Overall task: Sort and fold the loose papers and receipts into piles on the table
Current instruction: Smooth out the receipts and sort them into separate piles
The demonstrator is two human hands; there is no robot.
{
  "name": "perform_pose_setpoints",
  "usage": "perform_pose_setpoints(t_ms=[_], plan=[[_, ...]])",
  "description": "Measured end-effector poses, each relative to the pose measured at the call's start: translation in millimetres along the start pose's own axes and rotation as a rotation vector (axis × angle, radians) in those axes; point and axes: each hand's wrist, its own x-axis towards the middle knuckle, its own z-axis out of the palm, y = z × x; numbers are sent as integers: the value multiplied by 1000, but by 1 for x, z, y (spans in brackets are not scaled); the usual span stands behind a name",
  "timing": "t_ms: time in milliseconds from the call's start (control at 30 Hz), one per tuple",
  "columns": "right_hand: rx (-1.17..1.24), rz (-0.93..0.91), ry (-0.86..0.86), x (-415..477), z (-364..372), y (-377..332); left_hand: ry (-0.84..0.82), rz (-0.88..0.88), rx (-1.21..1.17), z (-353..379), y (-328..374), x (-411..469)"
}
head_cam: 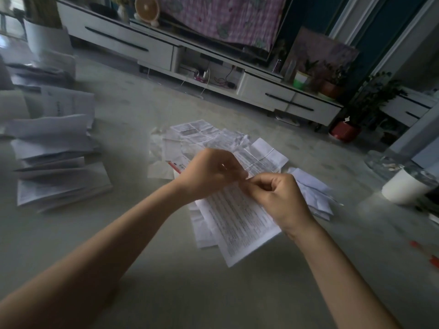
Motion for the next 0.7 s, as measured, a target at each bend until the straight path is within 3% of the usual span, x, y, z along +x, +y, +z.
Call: perform_pose_setpoints(t_ms=[133,300,500,600,700], plan=[[42,113,-104,-5,-12,1,150,-98,-44,-22,-8,7],[-51,221,-360,-12,-40,-10,111,-77,-7,-22,-6,8],[27,230,-425,-15,-32,-13,-28,6,34,-6,6,3],[85,207,-285,-9,-21,-4,32,-6,-65,-9,9,1],[258,279,-73,-5,-25,0,-92,-228,-453,-20,3,0]])
